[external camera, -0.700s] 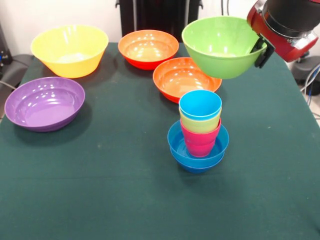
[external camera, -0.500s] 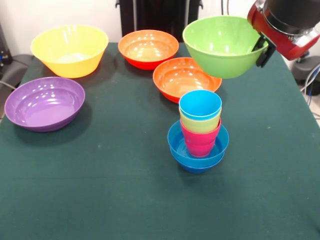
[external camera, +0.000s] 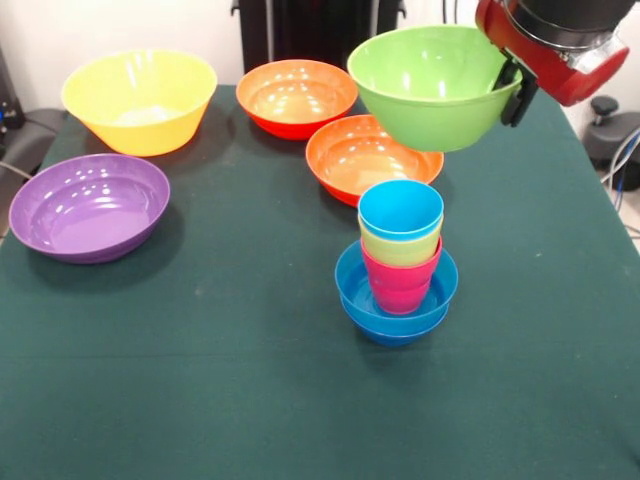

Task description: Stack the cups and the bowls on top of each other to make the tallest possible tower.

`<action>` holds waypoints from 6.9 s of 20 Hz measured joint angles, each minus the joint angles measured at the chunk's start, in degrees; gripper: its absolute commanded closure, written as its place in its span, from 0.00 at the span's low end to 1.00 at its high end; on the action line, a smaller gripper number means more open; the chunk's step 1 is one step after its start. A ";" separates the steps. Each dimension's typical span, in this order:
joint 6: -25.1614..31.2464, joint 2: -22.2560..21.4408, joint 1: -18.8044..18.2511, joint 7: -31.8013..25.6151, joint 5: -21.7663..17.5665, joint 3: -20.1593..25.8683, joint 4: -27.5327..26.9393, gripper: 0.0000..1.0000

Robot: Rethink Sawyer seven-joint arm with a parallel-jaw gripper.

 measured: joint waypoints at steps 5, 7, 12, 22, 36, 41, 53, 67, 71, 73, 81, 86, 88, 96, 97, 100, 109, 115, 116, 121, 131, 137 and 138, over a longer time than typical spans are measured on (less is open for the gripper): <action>0.00 -0.16 -0.78 0.00 -0.21 1.19 -0.63 1.00; 0.00 -0.08 -0.94 0.00 -0.28 1.44 -0.90 1.00; 0.00 0.46 -1.21 0.00 -0.55 1.99 -2.81 1.00; 0.11 3.61 -1.28 -0.03 -1.16 2.38 -9.41 1.00; 4.96 8.27 -1.40 -5.23 -2.29 2.66 -16.98 1.00; 6.31 9.86 -1.40 -6.75 -2.42 2.66 -18.82 1.00; 10.96 13.08 -1.40 -7.04 -2.63 2.66 -24.38 1.00; 15.72 16.46 -1.40 -7.06 -3.11 2.57 -32.15 1.00; 15.72 17.34 -1.40 -7.44 -3.27 2.38 -33.86 1.00; 15.73 17.77 -1.40 -7.89 -3.35 2.14 -34.73 1.00; 15.72 19.28 -1.40 -11.01 -3.51 0.79 -37.25 1.00; 15.73 19.39 -1.40 -12.20 -3.51 -0.05 -37.27 1.00; 15.73 19.41 -1.40 -12.52 -3.51 -0.39 -37.28 1.00; 16.57 20.38 -1.40 -14.33 -3.50 -1.93 -38.47 1.00; 16.76 20.58 -1.40 -14.47 -3.50 -2.10 -38.77 1.00; 17.35 21.08 -1.40 -14.53 -3.49 -2.47 -39.54 1.00; 18.39 22.34 -1.40 -14.53 -3.18 -2.91 -40.41 1.00; 18.39 22.48 -1.40 -14.53 -2.61 -2.98 -40.41 1.00; 18.39 22.48 -1.39 -14.53 -2.51 -2.98 -40.41 1.00; 18.40 22.63 -1.34 -14.53 -1.97 -2.99 -40.80 1.00; 18.39 22.58 -1.27 -14.53 -1.08 -3.04 -40.78 1.00; 18.39 21.78 -1.21 -14.53 0.01 -3.22 -39.73 1.00; 18.37 21.48 -1.20 -14.53 0.25 -3.28 -39.25 1.00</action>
